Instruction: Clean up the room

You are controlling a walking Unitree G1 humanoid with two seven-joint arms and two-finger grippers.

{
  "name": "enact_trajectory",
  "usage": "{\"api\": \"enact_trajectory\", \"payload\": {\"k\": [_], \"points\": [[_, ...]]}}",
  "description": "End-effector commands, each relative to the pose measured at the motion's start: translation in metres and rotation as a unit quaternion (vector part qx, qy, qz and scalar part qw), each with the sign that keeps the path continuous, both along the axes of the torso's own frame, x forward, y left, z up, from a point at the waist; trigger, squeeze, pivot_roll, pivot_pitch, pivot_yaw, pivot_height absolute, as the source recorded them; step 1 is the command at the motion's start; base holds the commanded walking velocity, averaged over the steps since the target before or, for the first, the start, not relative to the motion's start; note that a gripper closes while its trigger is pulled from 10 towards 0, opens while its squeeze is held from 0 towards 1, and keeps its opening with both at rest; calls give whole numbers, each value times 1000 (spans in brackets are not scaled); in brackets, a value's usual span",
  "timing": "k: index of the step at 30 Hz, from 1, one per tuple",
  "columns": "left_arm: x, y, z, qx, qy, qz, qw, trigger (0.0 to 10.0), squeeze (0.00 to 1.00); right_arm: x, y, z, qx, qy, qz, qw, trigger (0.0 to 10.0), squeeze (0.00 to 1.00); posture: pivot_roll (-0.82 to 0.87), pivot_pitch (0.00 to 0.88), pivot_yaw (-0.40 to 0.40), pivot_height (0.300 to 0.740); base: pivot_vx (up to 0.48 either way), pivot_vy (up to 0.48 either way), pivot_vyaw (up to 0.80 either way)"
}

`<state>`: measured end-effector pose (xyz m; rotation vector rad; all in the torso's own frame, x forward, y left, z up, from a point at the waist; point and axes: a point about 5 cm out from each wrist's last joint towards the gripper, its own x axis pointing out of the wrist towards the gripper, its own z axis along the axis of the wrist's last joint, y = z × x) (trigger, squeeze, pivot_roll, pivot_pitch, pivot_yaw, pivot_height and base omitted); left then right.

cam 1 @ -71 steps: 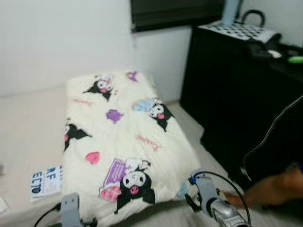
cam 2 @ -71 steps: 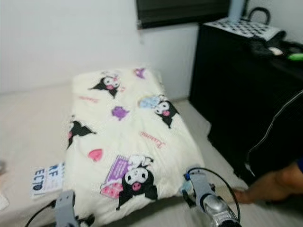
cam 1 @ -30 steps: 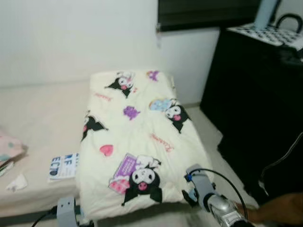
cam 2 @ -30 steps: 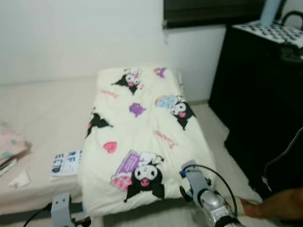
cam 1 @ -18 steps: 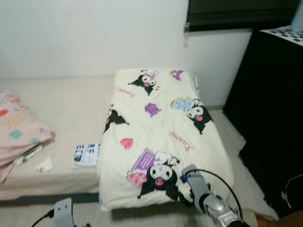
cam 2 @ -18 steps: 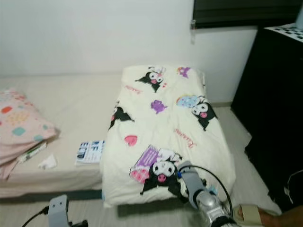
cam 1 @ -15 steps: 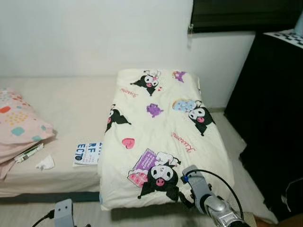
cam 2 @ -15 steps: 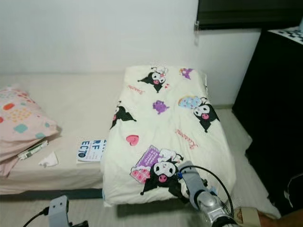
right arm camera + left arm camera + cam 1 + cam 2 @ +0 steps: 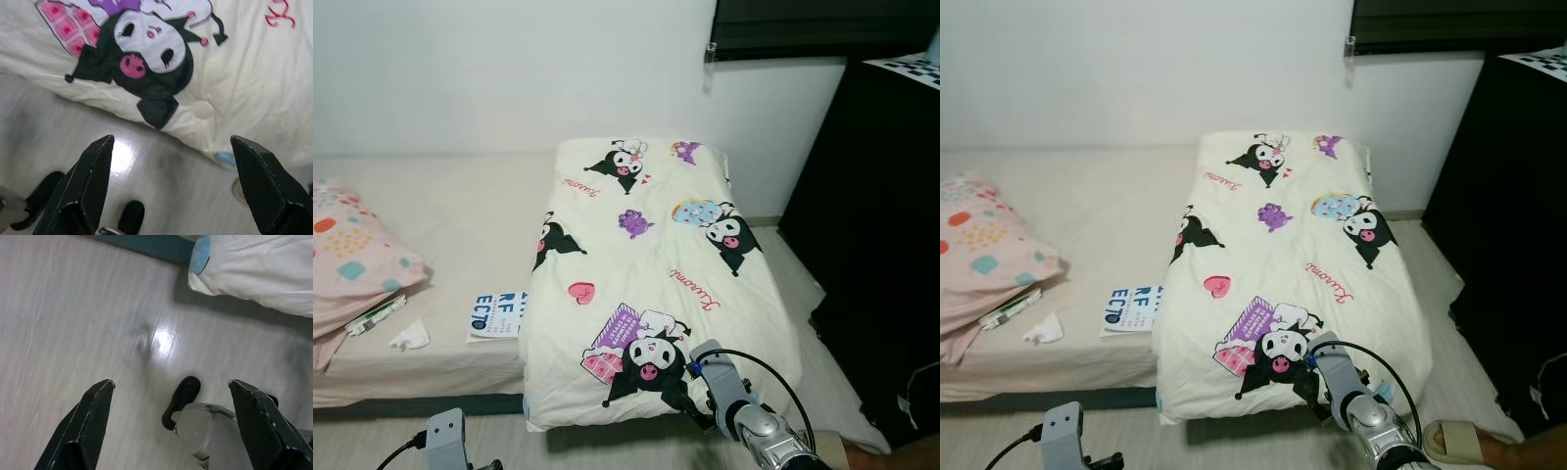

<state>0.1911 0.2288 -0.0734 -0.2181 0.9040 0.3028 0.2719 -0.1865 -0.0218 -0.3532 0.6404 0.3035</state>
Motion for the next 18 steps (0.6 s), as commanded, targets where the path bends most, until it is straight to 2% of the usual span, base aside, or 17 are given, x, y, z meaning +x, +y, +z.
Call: {"api": "enact_trajectory", "payload": {"k": [1, 18], "points": [[-3, 2, -1, 4, 6, 1, 1000, 10000, 0, -5, 2, -5, 1, 15, -2, 1000, 10000, 0, -132, 91, -9, 740, 0, 349, 0], [1, 2, 1, 8, 1, -5, 1000, 10000, 0, -4, 4, -5, 0, 13, 3, 1000, 10000, 0, -131, 87, -4, 740, 0, 345, 0]]}}
